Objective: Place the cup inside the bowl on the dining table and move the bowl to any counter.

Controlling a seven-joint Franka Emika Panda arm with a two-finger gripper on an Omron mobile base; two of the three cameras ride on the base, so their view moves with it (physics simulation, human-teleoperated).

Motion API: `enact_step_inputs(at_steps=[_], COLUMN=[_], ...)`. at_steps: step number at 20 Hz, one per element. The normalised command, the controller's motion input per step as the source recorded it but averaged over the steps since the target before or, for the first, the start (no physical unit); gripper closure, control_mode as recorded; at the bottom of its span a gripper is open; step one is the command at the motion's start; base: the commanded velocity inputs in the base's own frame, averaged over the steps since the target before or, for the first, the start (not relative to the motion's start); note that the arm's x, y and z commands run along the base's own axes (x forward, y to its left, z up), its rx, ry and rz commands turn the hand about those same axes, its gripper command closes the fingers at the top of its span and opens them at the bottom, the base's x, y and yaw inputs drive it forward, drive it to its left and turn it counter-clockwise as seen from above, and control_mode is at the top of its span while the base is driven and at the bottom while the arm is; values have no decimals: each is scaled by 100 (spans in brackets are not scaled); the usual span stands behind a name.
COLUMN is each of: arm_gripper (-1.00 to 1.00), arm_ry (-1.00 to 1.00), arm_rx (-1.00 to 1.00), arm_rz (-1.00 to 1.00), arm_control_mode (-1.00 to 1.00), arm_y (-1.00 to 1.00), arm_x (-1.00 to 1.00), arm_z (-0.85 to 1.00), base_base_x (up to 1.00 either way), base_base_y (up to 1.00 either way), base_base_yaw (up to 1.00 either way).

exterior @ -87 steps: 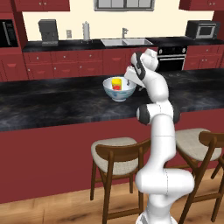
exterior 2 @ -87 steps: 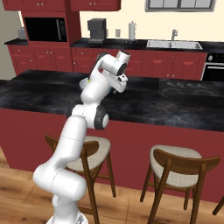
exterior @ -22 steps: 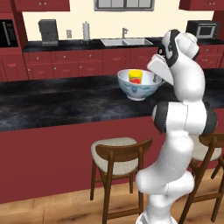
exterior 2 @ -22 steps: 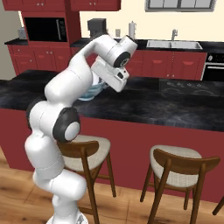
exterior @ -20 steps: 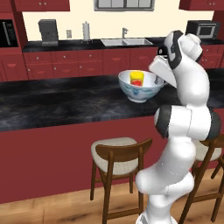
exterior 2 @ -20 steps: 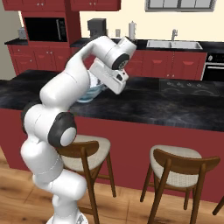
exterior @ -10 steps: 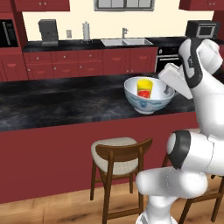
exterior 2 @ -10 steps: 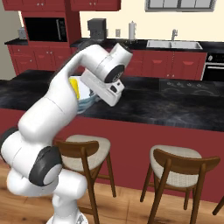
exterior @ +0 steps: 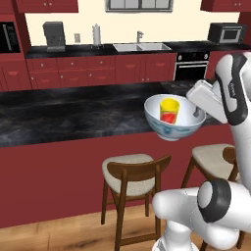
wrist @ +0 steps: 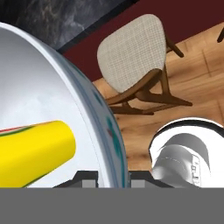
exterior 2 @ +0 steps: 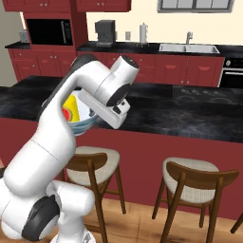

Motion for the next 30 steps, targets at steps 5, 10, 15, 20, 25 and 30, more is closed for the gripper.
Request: enact_step_inputs(at_steps=[5, 10, 15, 20, 25, 30], arm_gripper=[100, 100, 100, 100, 100, 100], arm_ry=[0, 0, 0, 0, 0, 0], arm_rx=[0, 0, 0, 0, 0, 0], arm_rz=[0, 0, 0, 0, 0, 0], arm_control_mode=[-100, -100, -100, -100, 100, 100], arm_y=[0, 0, 0, 0, 0, 0], arm_x=[-42, 0, 0, 0, 0, 0], arm_z=[-3, 0, 0, 0, 0, 0], base_base_x=[0, 0, 0, 0, -11, -3], base_base_y=[0, 0, 0, 0, 4, 60], base_base_yaw=[0, 0, 0, 0, 0, 0])
